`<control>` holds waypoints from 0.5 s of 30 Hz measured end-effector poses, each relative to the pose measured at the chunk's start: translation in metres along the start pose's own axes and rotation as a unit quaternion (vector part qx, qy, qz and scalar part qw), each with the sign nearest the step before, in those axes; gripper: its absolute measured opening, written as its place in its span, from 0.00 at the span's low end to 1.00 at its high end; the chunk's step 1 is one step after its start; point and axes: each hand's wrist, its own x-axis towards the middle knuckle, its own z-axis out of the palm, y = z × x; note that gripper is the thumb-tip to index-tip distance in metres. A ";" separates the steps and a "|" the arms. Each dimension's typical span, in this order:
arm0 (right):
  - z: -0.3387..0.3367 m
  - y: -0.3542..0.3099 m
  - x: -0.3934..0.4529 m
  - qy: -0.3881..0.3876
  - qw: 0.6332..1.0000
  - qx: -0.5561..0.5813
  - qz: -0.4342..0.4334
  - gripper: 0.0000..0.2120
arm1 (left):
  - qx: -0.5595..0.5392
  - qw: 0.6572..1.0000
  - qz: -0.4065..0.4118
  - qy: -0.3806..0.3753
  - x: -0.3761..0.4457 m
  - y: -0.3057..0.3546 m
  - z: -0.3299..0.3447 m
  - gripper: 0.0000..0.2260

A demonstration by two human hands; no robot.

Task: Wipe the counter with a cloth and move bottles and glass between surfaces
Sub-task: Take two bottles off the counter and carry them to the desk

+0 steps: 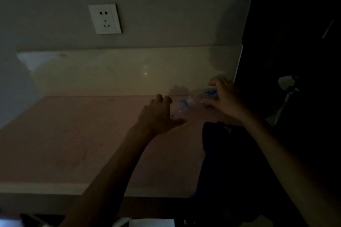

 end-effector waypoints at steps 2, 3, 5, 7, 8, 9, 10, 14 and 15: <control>0.000 0.000 0.007 -0.040 0.999 -0.022 -0.010 0.35 | 0.049 0.999 -0.003 -0.013 0.002 -0.004 0.009 0.38; -0.001 0.001 0.010 -0.058 0.998 -0.029 -0.007 0.36 | 0.063 0.998 -0.002 -0.021 0.002 -0.007 0.011 0.38; 0.000 0.005 0.019 -0.093 0.995 -0.046 -0.005 0.38 | 0.071 0.996 0.005 -0.044 0.001 -0.015 0.010 0.36; 0.003 0.007 0.024 -0.136 0.988 -0.070 -0.008 0.40 | 0.065 0.995 0.022 -0.076 -0.004 -0.024 0.002 0.35; 0.004 0.007 0.026 -0.152 0.985 -0.078 -0.009 0.40 | 0.068 0.993 0.032 -0.091 -0.008 -0.030 -0.003 0.34; 0.006 0.006 0.026 -0.162 0.983 -0.081 -0.012 0.39 | 0.075 0.991 0.042 -0.104 -0.012 -0.036 -0.009 0.32; 0.009 0.006 0.025 -0.165 0.983 -0.082 -0.017 0.39 | 0.082 0.989 0.051 -0.112 -0.018 -0.043 -0.015 0.30; 0.021 0.002 0.021 -0.174 0.976 -0.124 -0.039 0.33 | 0.057 0.991 0.037 -0.111 -0.043 -0.067 -0.028 0.27; 0.022 -0.002 0.019 -0.183 0.974 -0.131 -0.040 0.32 | 0.035 0.994 0.021 -0.103 -0.048 -0.071 -0.026 0.25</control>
